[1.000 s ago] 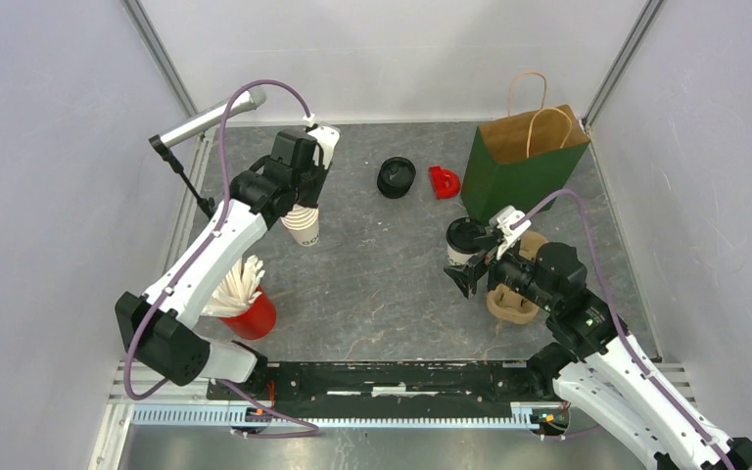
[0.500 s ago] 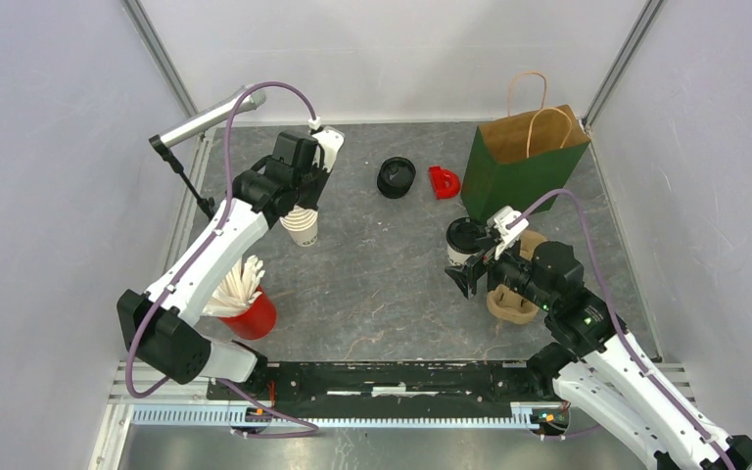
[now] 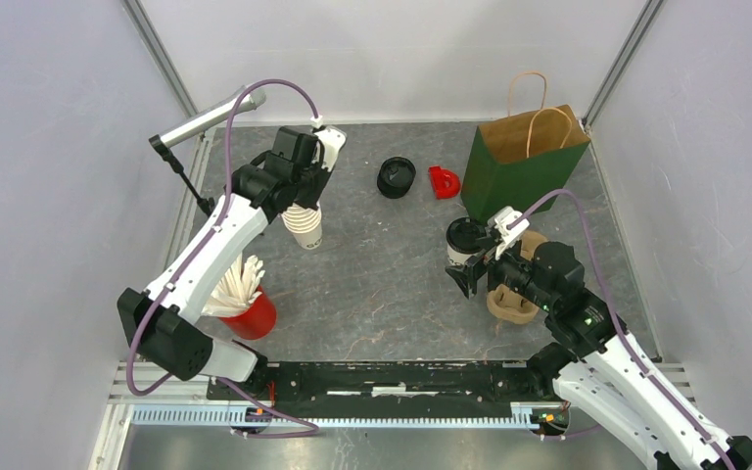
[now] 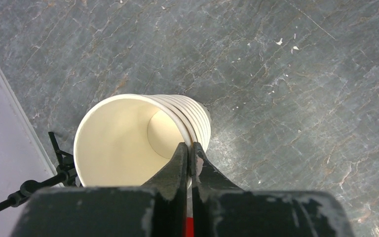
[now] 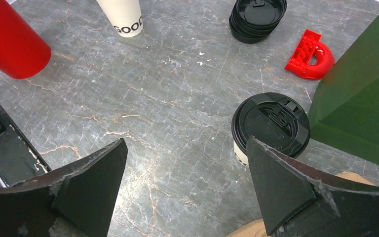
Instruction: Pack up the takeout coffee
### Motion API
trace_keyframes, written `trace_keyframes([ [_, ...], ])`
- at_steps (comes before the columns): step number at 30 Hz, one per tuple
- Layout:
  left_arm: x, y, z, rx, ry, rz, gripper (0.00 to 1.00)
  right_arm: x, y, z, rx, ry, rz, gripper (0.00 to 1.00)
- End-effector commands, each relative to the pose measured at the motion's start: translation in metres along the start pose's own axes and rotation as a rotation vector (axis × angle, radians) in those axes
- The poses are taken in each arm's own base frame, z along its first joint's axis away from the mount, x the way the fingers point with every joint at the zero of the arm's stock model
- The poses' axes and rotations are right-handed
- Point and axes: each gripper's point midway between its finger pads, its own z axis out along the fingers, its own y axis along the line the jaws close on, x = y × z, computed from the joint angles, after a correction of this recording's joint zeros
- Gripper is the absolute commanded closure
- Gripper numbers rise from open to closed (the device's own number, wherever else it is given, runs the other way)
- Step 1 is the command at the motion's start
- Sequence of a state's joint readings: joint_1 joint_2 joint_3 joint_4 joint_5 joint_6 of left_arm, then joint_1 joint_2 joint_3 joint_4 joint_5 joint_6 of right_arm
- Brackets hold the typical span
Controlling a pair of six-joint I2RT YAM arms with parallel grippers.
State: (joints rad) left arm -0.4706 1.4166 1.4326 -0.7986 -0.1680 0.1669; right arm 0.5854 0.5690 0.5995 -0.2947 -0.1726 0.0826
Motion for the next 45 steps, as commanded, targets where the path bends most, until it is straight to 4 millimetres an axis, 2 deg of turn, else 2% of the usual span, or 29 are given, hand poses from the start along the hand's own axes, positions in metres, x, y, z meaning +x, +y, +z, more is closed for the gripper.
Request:
trace_keyframes([
  [1, -0.015, -0.001, -0.01, 0.035, -0.031, 0.005, 0.98, -0.007, -0.004, -0.001, 0.025, -0.035, -0.013, 0.02],
  [4, -0.02, 0.0, -0.013, 0.044, -0.031, -0.003, 0.95, -0.01, -0.004, 0.0, 0.021, -0.041, -0.011, 0.02],
  [6, -0.023, 0.001, -0.015, 0.05, -0.028, 0.001, 0.97, -0.011, -0.002, 0.002, 0.012, -0.037, -0.009, 0.02],
  [13, -0.027, 0.012, -0.017, -0.005, -0.028, -0.003, 0.98, -0.004, 0.0, 0.004, 0.001, -0.029, 0.005, 0.02],
  [18, -0.04, 0.018, -0.031, -0.02, -0.087, 0.007, 0.98, -0.004, 0.0, 0.006, -0.002, -0.036, 0.012, 0.02],
  [22, -0.045, 0.012, -0.046, 0.024, -0.113, -0.002, 0.98, -0.003, 0.003, 0.009, -0.02, -0.008, 0.003, 0.02],
  [25, -0.047, 0.012, -0.062, 0.038, -0.125, -0.004, 0.98, -0.006, 0.003, 0.009, -0.024, -0.008, 0.002, 0.02],
  [28, -0.058, 0.013, -0.079, 0.049, -0.181, -0.006, 0.98, -0.01, 0.0, 0.009, -0.016, -0.026, -0.033, 0.02],
  [31, -0.075, 0.009, -0.097, 0.093, -0.251, 0.003, 0.98, -0.013, -0.017, 0.006, 0.081, -0.011, -0.045, 0.02],
  [33, -0.086, 0.01, -0.109, 0.1, -0.294, -0.007, 0.98, -0.022, -0.012, 0.004, 0.059, -0.024, -0.042, 0.02],
  [36, -0.104, 0.008, -0.137, 0.136, -0.384, -0.035, 0.98, -0.028, 0.001, 0.004, -0.015, -0.065, -0.048, 0.02],
  [41, -0.118, -0.024, -0.185, 0.343, -0.533, -0.017, 0.98, -0.039, -0.007, -0.003, 0.039, -0.117, -0.048, 0.02],
  [45, -0.112, -0.052, -0.207, 0.513, -0.581, -0.025, 0.98, -0.053, -0.005, -0.008, 0.04, -0.147, -0.007, 0.02],
])
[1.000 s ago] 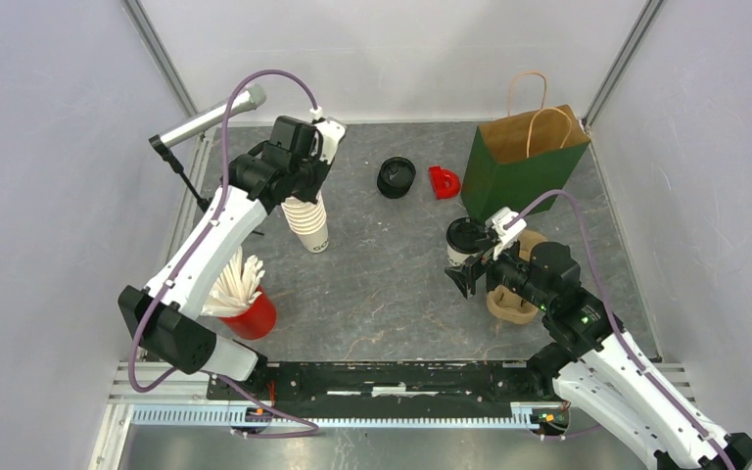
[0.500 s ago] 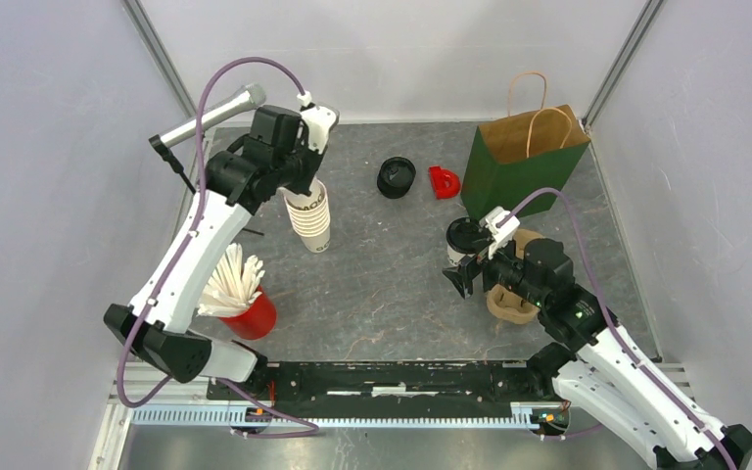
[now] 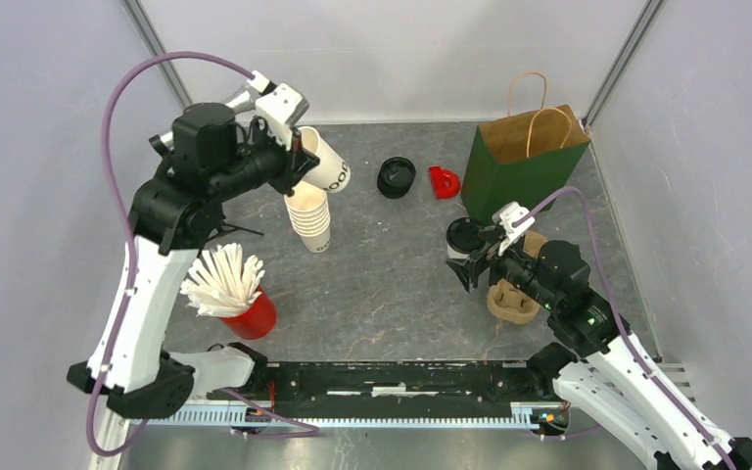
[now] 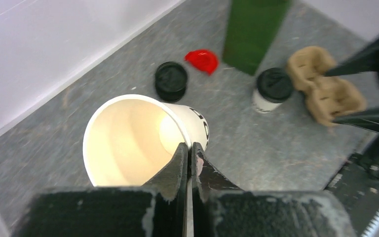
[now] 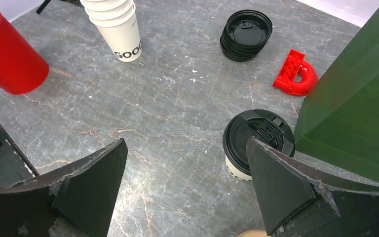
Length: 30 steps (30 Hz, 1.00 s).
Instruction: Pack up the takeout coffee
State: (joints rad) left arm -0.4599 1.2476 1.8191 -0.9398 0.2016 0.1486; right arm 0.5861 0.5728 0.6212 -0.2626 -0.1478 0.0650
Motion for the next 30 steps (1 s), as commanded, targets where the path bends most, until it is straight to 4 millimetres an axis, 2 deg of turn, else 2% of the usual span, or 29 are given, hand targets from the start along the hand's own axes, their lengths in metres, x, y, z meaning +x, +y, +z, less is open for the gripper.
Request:
trace_keyframes([
  [1, -0.017, -0.051, -0.022, 0.257, -0.12, -0.051, 0.98, -0.036, -0.001, -0.006, 0.021, -0.103, 0.032, 0.02],
  [4, 0.008, -0.067, -0.017, 0.337, -0.085, -0.083, 0.98, -0.033, -0.006, -0.008, 0.06, -0.103, 0.071, 0.02],
  [8, 0.049, -0.081, 0.006, 0.37, 0.006, -0.122, 0.98, -0.029, -0.018, -0.014, 0.136, -0.087, 0.095, 0.02],
  [11, 0.073, -0.106, 0.019, 0.366, 0.093, -0.022, 0.98, -0.035, -0.026, -0.023, 0.185, -0.097, 0.096, 0.02],
  [12, 0.077, -0.117, 0.02, 0.372, 0.11, 0.03, 0.98, -0.038, -0.027, -0.026, 0.195, -0.104, 0.093, 0.02],
  [14, 0.082, -0.126, 0.024, 0.344, 0.13, 0.068, 0.98, -0.043, -0.031, -0.031, 0.219, -0.119, 0.095, 0.02],
  [18, 0.1, -0.13, 0.033, 0.278, 0.155, 0.063, 0.98, -0.051, -0.034, -0.042, 0.246, -0.161, 0.116, 0.02],
  [21, 0.127, -0.142, 0.042, 0.271, 0.188, 0.103, 0.98, -0.05, -0.039, -0.046, 0.275, -0.187, 0.117, 0.02],
  [24, 0.153, -0.144, 0.059, 0.223, 0.237, 0.167, 0.98, -0.046, -0.046, -0.049, 0.315, -0.201, 0.119, 0.02],
  [26, 0.168, -0.149, 0.071, 0.216, 0.25, 0.189, 0.97, -0.046, -0.042, -0.047, 0.296, -0.212, 0.128, 0.02],
  [30, 0.19, -0.145, 0.09, 0.098, 0.25, 0.197, 0.97, -0.048, -0.026, -0.041, 0.199, -0.225, 0.123, 0.02],
])
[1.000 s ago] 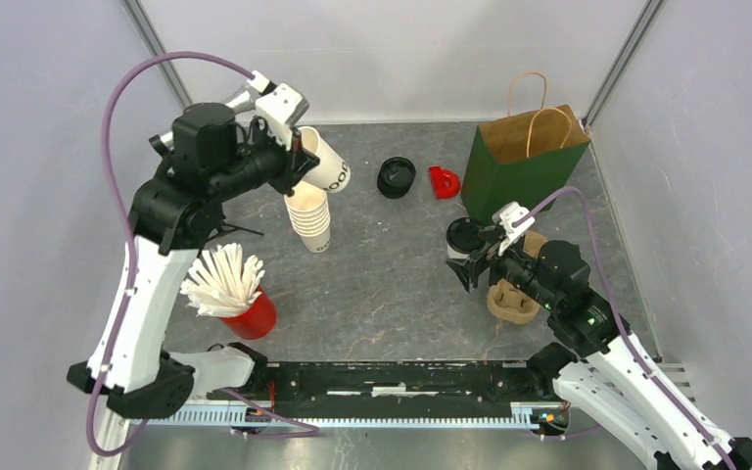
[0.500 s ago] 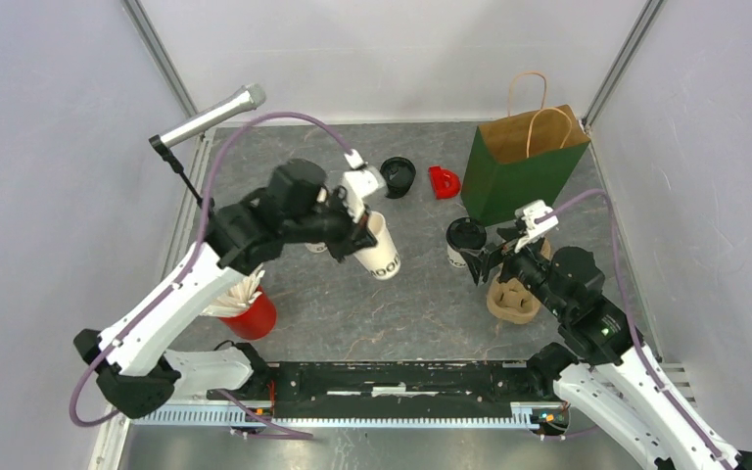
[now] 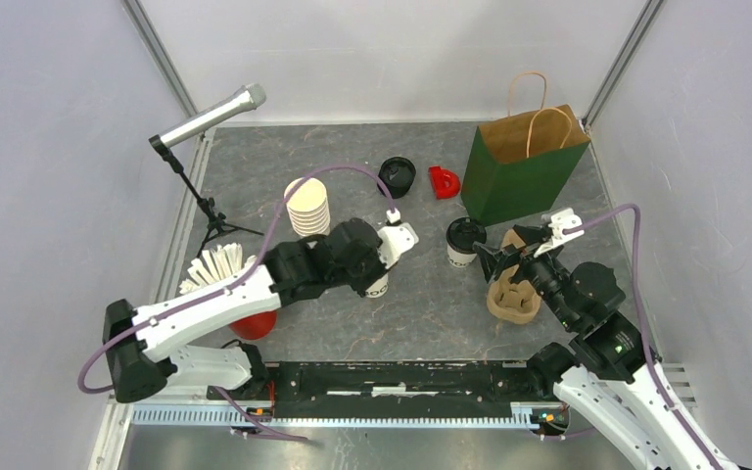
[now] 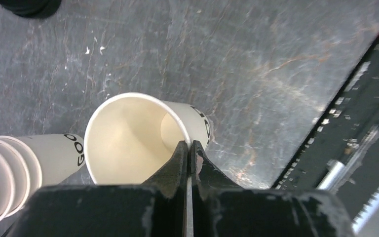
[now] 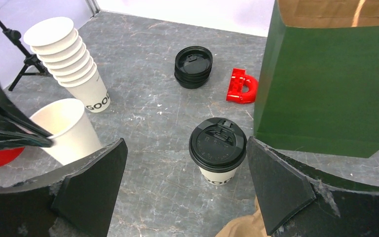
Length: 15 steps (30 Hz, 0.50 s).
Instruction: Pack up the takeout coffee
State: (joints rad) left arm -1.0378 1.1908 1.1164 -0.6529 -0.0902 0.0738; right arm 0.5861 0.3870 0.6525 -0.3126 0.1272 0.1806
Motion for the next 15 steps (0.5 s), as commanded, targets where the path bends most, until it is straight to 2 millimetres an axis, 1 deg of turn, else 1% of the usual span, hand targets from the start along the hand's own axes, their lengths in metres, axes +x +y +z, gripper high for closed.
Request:
trace_keyframes([
  [1, -0.003, 0.014, 0.022, -0.164, -0.073, -0.024, 0.97, -0.003, 0.013, 0.003, -0.069, -0.022, 0.019, 0.02],
  [4, 0.001, 0.005, 0.036, -0.149, -0.103, -0.042, 0.94, 0.001, 0.012, 0.005, -0.06, 0.009, 0.008, 0.02],
  [5, -0.001, 0.002, 0.04, -0.14, -0.124, -0.046, 0.93, 0.001, 0.011, 0.006, -0.054, 0.014, 0.007, 0.02],
  [7, 0.002, -0.001, 0.049, -0.133, -0.13, -0.044, 0.93, 0.0, 0.011, 0.007, -0.052, 0.021, 0.004, 0.02],
  [9, 0.007, -0.004, 0.059, -0.137, -0.102, -0.057, 0.93, -0.001, 0.012, 0.006, -0.06, 0.015, 0.004, 0.02],
  [11, 0.014, -0.011, 0.068, -0.117, -0.064, -0.064, 0.91, -0.002, 0.014, 0.005, -0.07, 0.009, 0.002, 0.02],
  [13, 0.017, -0.019, 0.075, -0.082, -0.049, -0.069, 0.87, -0.002, 0.014, 0.004, -0.073, 0.002, -0.004, 0.02],
  [15, 0.018, -0.023, 0.078, -0.066, -0.037, -0.066, 0.81, -0.002, 0.012, 0.002, -0.069, -0.003, -0.012, 0.02],
])
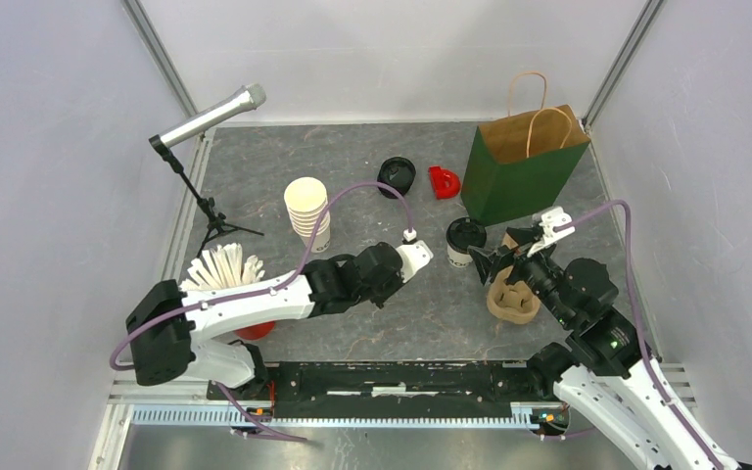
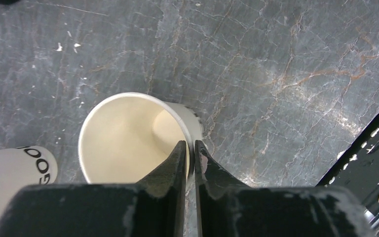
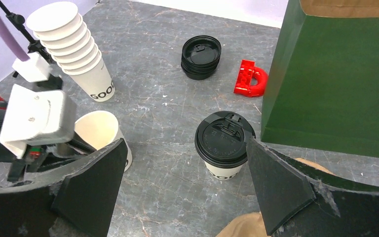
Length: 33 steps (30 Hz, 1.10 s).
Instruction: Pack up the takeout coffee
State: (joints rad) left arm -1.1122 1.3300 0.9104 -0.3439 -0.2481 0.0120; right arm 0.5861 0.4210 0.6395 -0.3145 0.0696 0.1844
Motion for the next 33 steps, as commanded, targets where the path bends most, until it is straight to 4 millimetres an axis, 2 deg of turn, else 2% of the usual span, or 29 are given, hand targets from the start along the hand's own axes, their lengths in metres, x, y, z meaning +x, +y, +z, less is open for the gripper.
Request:
trace_keyframes([
  [1, -0.025, -0.013, 0.004, 0.044, -0.063, -0.064, 0.76, -0.019, 0.002, -0.006, -0.012, -0.061, -0.014, 0.02],
  [5, -0.052, -0.012, -0.013, 0.057, -0.125, -0.111, 0.52, -0.025, 0.008, -0.007, -0.041, -0.091, 0.008, 0.02],
  [7, -0.073, -0.005, -0.029, 0.038, -0.166, -0.132, 0.34, -0.027, 0.015, -0.005, -0.078, -0.1, 0.028, 0.02],
  [9, -0.095, 0.012, -0.054, -0.015, -0.207, -0.143, 0.19, -0.026, 0.022, -0.001, -0.11, -0.093, 0.038, 0.02],
  [13, -0.124, 0.04, -0.105, -0.088, -0.315, -0.147, 0.0, -0.019, 0.02, 0.014, -0.094, -0.046, 0.042, 0.03],
  [15, -0.129, 0.049, -0.133, -0.096, -0.381, -0.146, 0.0, -0.013, 0.021, 0.026, -0.093, -0.023, 0.041, 0.08],
  [19, -0.118, 0.065, -0.177, -0.119, -0.469, -0.16, 0.0, 0.01, 0.027, 0.061, -0.101, 0.078, 0.085, 0.17],
  [21, -0.101, 0.075, -0.193, -0.155, -0.501, -0.18, 0.0, 0.015, 0.033, 0.079, -0.106, 0.11, 0.099, 0.21],
  [24, -0.07, 0.086, -0.202, -0.211, -0.508, -0.163, 0.0, 0.022, 0.043, 0.105, -0.071, 0.14, 0.069, 0.25],
  [28, -0.036, 0.084, -0.206, -0.189, -0.528, -0.174, 0.0, 0.018, 0.058, 0.148, -0.026, 0.144, 0.006, 0.28],
  [31, -0.021, 0.086, -0.209, -0.197, -0.566, -0.186, 0.0, 0.018, 0.053, 0.183, 0.058, 0.133, -0.008, 0.38],
  [33, -0.016, 0.085, -0.21, -0.192, -0.586, -0.19, 0.0, 0.025, 0.042, 0.208, 0.154, 0.133, -0.012, 0.45],
])
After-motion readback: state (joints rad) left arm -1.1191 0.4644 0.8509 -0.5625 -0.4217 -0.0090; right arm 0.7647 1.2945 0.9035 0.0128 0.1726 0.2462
